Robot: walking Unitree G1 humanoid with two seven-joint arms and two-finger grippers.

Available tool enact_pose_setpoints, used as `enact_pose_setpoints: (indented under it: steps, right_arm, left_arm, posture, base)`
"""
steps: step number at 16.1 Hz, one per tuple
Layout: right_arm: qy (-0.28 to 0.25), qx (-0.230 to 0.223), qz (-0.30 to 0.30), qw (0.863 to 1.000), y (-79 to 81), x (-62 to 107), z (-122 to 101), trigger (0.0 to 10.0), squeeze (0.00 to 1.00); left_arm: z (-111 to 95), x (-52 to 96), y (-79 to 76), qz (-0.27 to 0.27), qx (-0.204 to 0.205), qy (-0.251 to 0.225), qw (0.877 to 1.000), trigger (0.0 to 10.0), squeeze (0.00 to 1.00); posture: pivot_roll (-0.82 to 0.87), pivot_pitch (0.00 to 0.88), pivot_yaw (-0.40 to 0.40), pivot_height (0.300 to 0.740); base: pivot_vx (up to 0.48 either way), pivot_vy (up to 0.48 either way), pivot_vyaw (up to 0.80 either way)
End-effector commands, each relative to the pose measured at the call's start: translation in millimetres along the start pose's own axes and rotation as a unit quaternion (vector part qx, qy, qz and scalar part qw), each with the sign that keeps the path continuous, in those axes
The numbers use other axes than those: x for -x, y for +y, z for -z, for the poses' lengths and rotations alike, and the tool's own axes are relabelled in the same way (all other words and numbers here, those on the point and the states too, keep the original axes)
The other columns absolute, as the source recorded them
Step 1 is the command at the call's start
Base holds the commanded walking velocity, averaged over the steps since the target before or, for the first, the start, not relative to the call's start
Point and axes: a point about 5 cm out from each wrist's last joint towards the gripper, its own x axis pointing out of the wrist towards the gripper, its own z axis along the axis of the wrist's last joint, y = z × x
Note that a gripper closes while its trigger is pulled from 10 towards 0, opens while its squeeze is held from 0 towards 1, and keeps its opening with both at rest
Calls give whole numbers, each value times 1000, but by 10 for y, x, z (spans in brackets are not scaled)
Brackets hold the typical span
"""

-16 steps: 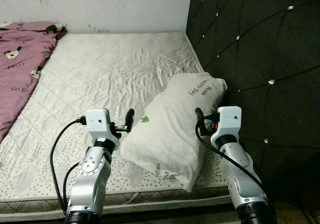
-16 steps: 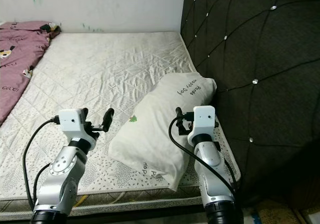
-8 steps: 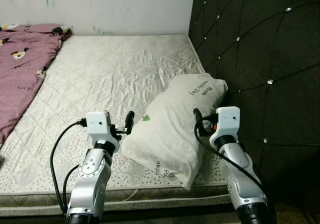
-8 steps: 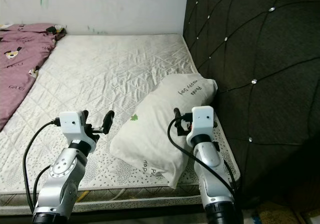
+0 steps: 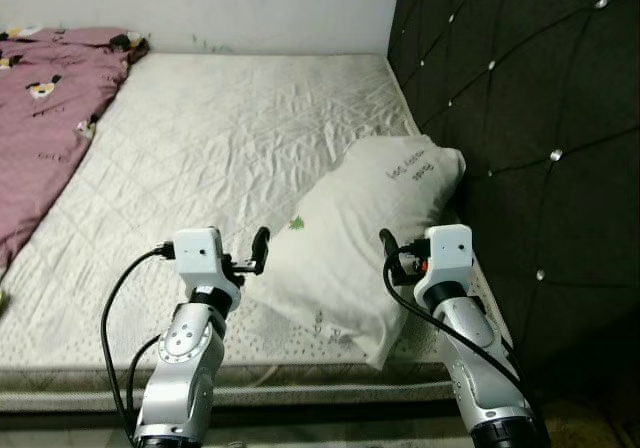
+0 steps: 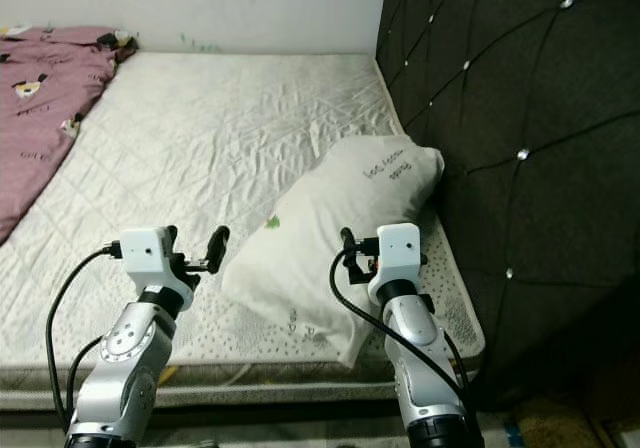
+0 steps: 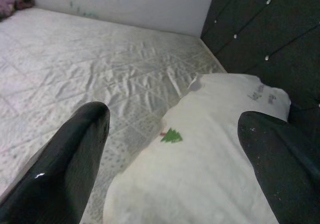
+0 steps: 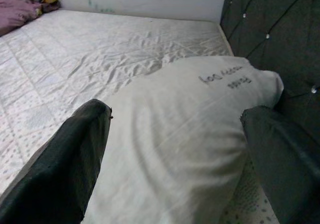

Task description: Clean up the room

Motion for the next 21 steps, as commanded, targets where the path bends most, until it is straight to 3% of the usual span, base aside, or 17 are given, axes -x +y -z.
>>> enact_pose_setpoints:
  steps: [1, 6, 12, 17, 21]
  right_arm:
    - [4, 0, -7, 1000, 16, 20, 17, 10000, 0]
    - [38, 10, 4, 999, -94, 46, 158, 10000, 0]
    - [30, 19, -7, 999, -86, -68, 84, 10000, 0]
    - [13, 24, -8, 1000, -92, -45, 47, 10000, 0]
    - [8, 29, -13, 999, -53, -46, 42, 10000, 0]
  left_arm:
    - [-2, 15, 15, -4, -7, 3, 1000, 10000, 0]
    - [11, 29, 28, -16, -8, 5, 1000, 10000, 0]
    - [-50, -7, -8, -12, 5, -13, 1000, 10000, 0]
    - [-65, 17, 15, -22, 14, -19, 999, 10000, 0]
    - [-88, -48, -38, -12, 16, -20, 1000, 10000, 0]
  posture:
    - [1, 105, -32, 633]
    - [35, 127, -76, 613]
    - [36, 127, -78, 613]
    - [12, 129, -52, 613]
    - [-3, 128, -37, 613]
  base:
    - [0, 0, 0]
    - [0, 0, 0]
    - [0, 0, 0]
    - [307, 0, 0]
    - [337, 0, 0]
